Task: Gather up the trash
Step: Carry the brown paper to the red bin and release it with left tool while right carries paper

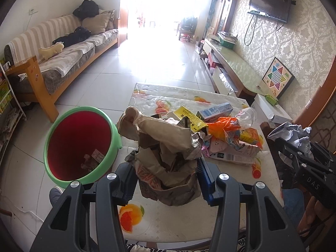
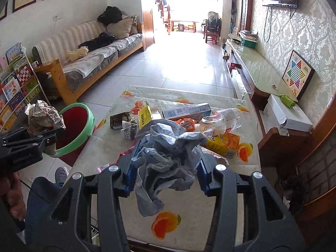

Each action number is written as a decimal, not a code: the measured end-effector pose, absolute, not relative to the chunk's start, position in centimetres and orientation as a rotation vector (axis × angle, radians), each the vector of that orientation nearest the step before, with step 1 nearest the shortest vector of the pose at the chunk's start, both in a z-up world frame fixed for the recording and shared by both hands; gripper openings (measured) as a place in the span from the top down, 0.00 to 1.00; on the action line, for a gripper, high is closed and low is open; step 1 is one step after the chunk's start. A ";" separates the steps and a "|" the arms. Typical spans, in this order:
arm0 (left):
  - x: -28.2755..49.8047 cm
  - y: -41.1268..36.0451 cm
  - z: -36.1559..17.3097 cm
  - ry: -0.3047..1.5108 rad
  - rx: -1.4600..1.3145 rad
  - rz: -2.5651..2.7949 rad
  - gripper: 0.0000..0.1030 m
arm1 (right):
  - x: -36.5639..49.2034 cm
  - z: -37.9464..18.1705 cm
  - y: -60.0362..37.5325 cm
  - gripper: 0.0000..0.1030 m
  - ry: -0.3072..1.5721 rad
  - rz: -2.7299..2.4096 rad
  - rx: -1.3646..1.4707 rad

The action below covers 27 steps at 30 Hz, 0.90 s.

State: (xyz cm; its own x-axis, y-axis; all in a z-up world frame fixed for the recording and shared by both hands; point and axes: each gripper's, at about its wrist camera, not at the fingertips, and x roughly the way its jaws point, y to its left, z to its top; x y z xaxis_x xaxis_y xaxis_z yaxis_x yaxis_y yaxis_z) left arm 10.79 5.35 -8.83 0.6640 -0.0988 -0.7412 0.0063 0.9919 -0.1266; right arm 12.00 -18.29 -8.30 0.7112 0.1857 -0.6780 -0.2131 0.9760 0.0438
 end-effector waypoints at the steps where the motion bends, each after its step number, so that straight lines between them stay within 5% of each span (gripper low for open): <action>1: 10.6 5.5 -8.6 0.837 -0.118 -0.059 0.54 | 11.9 -8.0 -18.2 0.55 0.739 0.219 -0.042; 27: 10.9 12.0 -7.9 0.797 -0.168 0.047 0.54 | 13.7 -7.1 -12.2 0.55 0.721 0.316 -0.083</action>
